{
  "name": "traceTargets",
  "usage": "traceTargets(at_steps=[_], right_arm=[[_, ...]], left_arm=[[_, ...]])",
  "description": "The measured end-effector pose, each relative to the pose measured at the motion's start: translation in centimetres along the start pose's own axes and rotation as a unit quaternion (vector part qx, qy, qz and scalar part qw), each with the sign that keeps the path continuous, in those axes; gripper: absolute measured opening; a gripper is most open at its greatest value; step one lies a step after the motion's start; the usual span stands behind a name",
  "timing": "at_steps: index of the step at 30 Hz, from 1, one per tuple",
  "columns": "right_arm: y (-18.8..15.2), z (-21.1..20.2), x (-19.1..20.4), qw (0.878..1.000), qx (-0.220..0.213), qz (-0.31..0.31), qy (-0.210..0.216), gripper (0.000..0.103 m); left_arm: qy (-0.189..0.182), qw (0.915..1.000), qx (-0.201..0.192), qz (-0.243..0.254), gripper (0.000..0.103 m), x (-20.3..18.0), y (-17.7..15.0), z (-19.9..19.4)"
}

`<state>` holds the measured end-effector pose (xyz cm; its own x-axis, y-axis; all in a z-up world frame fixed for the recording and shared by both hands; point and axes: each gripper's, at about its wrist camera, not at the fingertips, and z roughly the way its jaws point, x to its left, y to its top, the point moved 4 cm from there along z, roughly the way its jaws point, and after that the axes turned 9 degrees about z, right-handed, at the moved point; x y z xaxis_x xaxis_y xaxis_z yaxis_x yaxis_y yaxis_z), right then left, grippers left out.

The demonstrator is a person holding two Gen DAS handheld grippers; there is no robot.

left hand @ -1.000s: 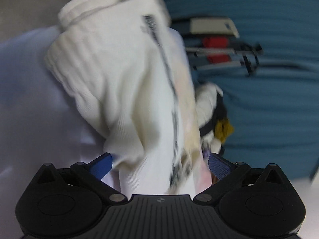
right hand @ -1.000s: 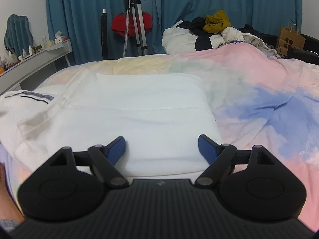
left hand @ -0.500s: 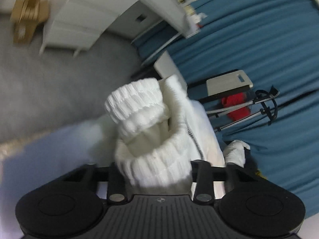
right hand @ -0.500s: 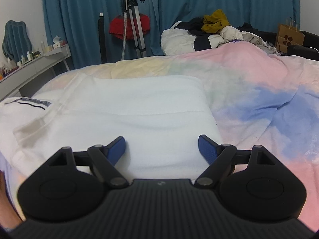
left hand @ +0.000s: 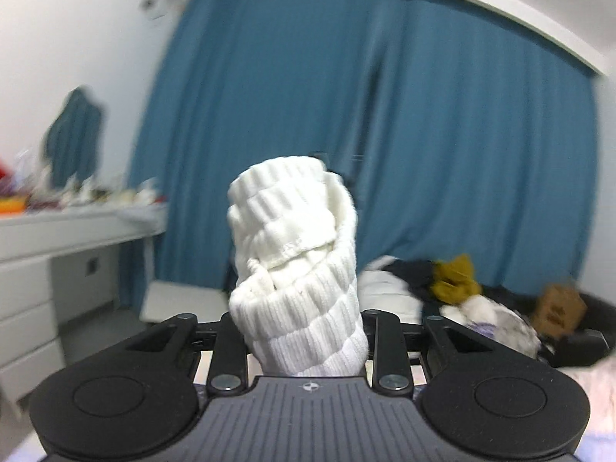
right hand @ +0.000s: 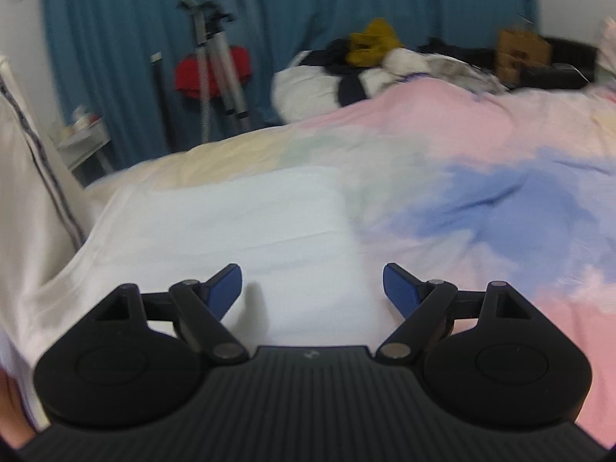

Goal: Fold clothes

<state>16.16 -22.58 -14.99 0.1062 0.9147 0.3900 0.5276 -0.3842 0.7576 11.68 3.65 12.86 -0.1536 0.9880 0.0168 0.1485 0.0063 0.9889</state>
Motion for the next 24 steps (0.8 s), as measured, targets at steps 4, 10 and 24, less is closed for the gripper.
traceTargets(at_steps=[4,10,24], right_arm=[[1.9,-0.7,-3.5,0.997,-0.014,0.074,-0.016,0.082],[4.3,-1.8,-7.6,0.986,-0.039,0.16,-0.006,0.081],[5.7,2.0,-8.6,0.956,0.041,0.251,0.145,0.076]], left_arm=[[-0.04,0.9965,0.015,0.073,0.03,-9.4,-4.0,1.1],[-0.098,0.9756,0.055,0.189,0.027,-22.4,-12.4,2.8],[-0.186,0.9077,0.104,0.361,0.076,-21.4,-19.0,0.7]])
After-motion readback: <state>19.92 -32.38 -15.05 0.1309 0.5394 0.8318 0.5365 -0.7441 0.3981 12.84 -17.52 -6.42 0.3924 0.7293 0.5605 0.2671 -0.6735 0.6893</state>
